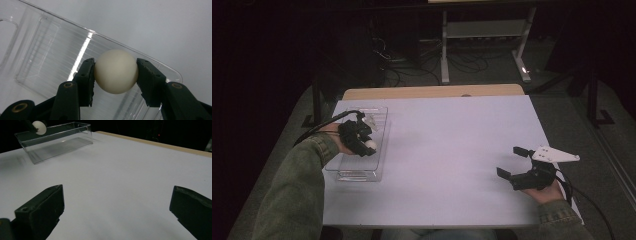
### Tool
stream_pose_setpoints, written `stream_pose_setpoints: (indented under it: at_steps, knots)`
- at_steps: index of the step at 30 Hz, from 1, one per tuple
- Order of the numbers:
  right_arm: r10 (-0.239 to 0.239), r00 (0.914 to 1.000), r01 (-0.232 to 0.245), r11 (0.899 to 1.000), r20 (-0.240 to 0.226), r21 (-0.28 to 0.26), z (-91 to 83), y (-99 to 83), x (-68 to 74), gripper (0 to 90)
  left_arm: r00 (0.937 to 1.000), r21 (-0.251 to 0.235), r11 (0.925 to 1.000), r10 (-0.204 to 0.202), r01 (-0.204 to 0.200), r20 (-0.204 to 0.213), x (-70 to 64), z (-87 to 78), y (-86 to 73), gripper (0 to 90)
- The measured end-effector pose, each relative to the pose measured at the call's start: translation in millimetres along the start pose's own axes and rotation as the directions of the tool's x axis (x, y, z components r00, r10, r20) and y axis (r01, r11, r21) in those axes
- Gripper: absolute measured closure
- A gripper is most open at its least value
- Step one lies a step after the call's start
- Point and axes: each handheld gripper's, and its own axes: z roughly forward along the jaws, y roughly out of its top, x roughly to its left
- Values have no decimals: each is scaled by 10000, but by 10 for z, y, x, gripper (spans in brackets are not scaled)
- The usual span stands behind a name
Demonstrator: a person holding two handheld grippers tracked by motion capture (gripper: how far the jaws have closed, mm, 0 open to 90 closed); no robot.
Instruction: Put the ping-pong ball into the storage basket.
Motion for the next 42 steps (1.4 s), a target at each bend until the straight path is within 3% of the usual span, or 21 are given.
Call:
stream_pose_setpoints:
  at_steps: [17, 42]
  knots:
    - [-20, 10000, 20, 10000, -15, 44, -2, -4, 6, 0, 9985, 93, 9990, -449, 447, 296, 24, 259, -189, 508]
    - [-35, 10000, 36, 10000, -50, 80, 1, -8, 8, 0, 9962, 329, 9967, -759, 745, 431, 75, 489, -244, 506]
